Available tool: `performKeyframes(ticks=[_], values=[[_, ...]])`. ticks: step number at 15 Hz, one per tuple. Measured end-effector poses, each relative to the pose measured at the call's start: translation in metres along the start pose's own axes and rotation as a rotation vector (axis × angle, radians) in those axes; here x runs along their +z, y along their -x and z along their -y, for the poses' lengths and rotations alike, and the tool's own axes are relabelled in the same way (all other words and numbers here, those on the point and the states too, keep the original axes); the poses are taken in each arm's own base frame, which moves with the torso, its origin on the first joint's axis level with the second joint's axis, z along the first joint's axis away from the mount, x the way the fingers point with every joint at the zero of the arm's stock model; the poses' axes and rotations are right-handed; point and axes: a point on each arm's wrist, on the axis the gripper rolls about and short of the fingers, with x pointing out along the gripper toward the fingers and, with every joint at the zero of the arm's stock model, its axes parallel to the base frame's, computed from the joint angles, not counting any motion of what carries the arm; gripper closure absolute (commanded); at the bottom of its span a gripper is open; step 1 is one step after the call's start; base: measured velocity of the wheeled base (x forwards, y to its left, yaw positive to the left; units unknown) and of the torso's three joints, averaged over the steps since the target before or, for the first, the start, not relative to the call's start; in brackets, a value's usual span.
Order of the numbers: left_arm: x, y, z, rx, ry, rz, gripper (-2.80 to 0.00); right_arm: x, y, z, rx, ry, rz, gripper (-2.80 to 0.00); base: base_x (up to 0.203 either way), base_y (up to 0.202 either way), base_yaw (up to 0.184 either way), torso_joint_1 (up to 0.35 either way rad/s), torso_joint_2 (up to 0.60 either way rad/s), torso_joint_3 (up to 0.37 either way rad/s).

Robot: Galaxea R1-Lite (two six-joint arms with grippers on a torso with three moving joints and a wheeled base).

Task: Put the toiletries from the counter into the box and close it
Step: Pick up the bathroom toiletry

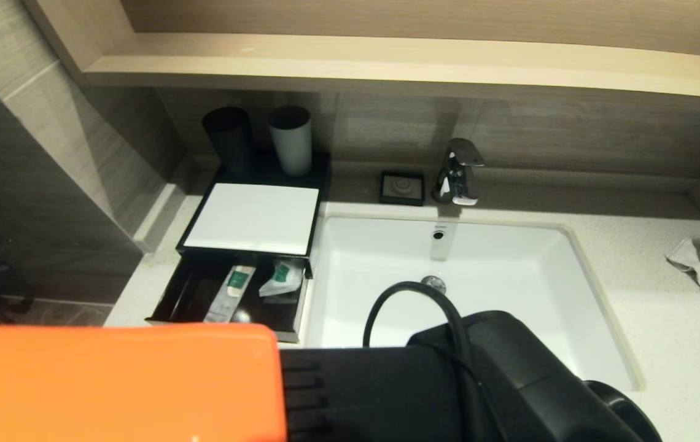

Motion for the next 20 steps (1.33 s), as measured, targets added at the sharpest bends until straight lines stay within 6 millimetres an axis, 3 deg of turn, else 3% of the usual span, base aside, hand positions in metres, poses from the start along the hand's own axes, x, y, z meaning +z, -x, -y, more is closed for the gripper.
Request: performKeyframes(ticks=[20], values=[[0.006, -0.022, 0.010, 0.045, 0.024, 0.011, -2.80, 0.000, 0.000, 0.000, 0.000, 0.000, 0.000, 0.00, 0.000, 0.000, 0.000, 0.000, 0.00, 0.000]])
